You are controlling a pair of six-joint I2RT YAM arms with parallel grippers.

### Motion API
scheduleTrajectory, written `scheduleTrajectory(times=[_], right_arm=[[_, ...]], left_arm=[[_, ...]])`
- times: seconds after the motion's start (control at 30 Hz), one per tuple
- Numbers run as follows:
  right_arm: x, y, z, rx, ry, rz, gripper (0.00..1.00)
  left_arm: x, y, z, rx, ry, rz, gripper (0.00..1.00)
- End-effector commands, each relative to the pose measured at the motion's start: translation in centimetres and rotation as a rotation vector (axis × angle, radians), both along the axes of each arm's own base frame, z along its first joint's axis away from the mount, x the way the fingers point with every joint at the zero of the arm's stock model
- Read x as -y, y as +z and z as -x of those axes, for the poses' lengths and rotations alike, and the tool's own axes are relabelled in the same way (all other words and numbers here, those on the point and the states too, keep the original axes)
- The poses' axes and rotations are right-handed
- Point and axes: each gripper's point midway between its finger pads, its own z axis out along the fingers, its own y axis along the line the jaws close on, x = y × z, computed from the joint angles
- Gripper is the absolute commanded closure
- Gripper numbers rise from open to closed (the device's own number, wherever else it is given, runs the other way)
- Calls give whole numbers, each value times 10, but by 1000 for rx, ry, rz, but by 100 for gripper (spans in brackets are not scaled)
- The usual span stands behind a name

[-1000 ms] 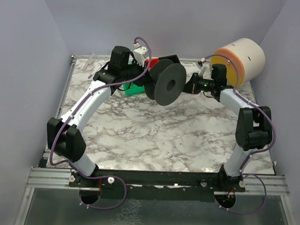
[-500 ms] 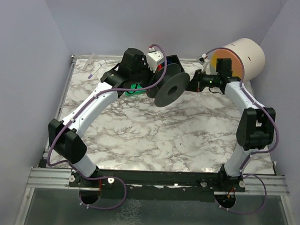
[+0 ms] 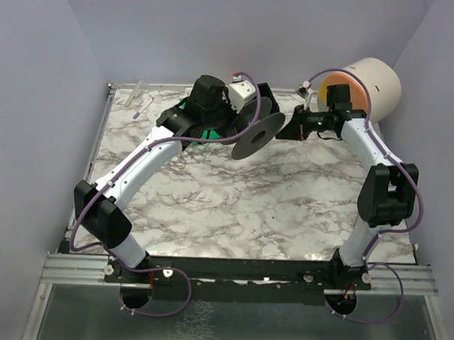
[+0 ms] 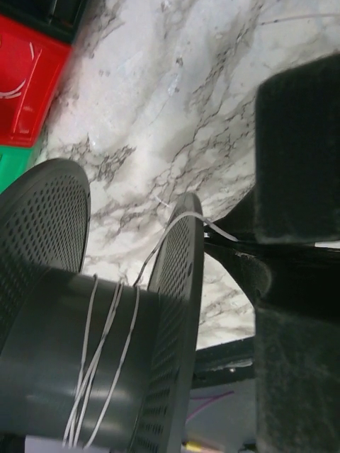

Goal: Wrap the cables
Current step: Wrap the cable around the cable reel.

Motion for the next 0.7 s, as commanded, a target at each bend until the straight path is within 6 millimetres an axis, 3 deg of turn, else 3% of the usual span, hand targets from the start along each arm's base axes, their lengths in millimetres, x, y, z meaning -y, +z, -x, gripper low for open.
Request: scheduleTrajectory(times=[0.0, 0.2, 0.37, 0.67], right_arm=[[-13, 30, 23, -46, 115, -155, 99], [-18, 60, 39, -91, 181, -305, 99], [-17, 74, 43, -52, 190, -322, 99], [22, 73, 18, -62, 92, -332, 100]], left_arm=[[-8, 8, -15, 91, 69, -69, 100], [-5, 1, -14, 109, 76, -120, 100], [0, -2, -12, 108, 58, -141, 100], [4, -1, -6, 99, 9, -144, 100]])
